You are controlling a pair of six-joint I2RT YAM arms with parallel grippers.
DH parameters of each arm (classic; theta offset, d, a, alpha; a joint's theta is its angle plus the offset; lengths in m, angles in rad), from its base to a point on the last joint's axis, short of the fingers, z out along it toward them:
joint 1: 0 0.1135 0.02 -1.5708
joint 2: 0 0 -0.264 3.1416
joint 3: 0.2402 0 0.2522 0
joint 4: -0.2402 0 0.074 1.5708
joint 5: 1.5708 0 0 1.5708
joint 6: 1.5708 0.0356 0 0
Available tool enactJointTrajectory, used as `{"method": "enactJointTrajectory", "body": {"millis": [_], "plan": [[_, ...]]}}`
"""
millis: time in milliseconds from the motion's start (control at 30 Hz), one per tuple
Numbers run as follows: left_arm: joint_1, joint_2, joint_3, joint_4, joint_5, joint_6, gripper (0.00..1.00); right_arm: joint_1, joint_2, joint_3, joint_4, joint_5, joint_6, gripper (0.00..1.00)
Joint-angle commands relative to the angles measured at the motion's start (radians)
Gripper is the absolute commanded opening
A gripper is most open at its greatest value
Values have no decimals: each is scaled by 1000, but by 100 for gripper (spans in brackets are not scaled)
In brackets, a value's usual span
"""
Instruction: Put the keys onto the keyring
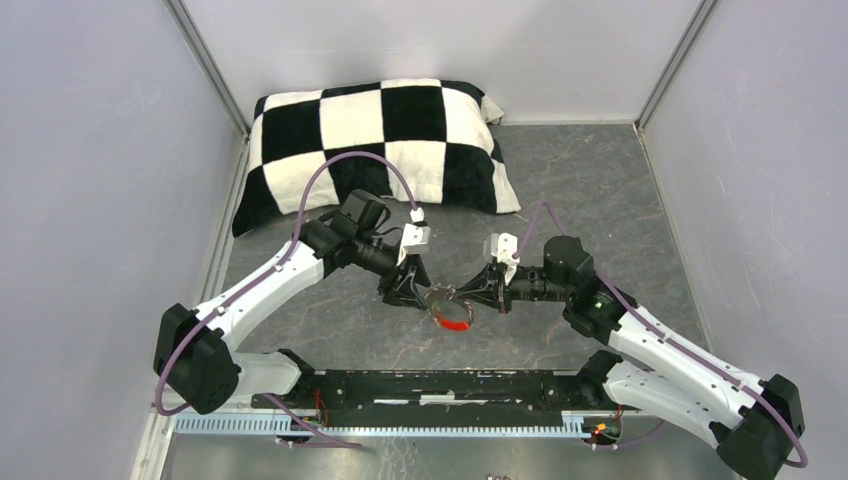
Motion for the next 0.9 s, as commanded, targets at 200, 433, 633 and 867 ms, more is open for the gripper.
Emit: {"method": "enactJointTrajectory", "body": {"millis": [200,433,633,867], "plan": [[1,5,-24,138,-73,-54,72,0,5,64,73,-83,21,1],[1,3,-27,130,-30,-65,100,1,13,68,68,-89,16,1],[-5,21,-29,64,107,-28,100,5,15,71,98,-98,30,0],[-16,59,-40,91,69,-35,85,13,22,72,134,-107,51,1]]}}
